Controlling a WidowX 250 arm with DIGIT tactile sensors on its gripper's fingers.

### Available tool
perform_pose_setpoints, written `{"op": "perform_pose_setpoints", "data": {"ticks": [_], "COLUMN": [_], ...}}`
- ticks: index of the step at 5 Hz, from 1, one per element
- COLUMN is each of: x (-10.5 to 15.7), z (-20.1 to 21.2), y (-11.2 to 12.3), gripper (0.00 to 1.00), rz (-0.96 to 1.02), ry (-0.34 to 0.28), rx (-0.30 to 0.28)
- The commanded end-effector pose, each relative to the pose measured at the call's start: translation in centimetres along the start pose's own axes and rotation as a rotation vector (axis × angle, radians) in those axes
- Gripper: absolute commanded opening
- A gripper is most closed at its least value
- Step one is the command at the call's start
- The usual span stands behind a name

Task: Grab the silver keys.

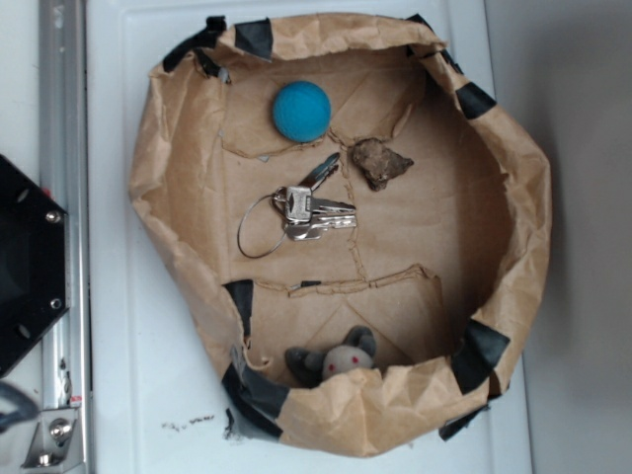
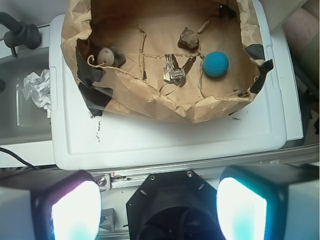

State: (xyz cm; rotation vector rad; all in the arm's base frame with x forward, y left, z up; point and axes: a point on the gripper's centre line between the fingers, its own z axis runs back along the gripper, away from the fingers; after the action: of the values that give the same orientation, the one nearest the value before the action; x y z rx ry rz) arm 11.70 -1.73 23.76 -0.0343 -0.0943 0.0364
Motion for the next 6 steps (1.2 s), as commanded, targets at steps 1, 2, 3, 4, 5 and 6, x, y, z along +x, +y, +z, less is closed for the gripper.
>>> {"op": "perform_pose_setpoints", "data": {"ticks": [1,2,3,4,5,6], "x": [0.0,4.3,9.1,11.9,13.6,12.9], "z": [0.0,-0.5,-1.5,-2.9,-7.9,-12.7], "y": [0.0,-0.8,-1.2,-1.2,0.5,3.3], "gripper": [1.00,1.00,1.00,1.00,1.00,1.00], "rz": [0.000,0.047,0.142,0.216,0.379,0.457], "ry": [0.000,-0.065,-0.089,-0.097,-0.141,-0.210], "rx": [0.000,0.022,0.029,0.014,-0.016,-0.042]}}
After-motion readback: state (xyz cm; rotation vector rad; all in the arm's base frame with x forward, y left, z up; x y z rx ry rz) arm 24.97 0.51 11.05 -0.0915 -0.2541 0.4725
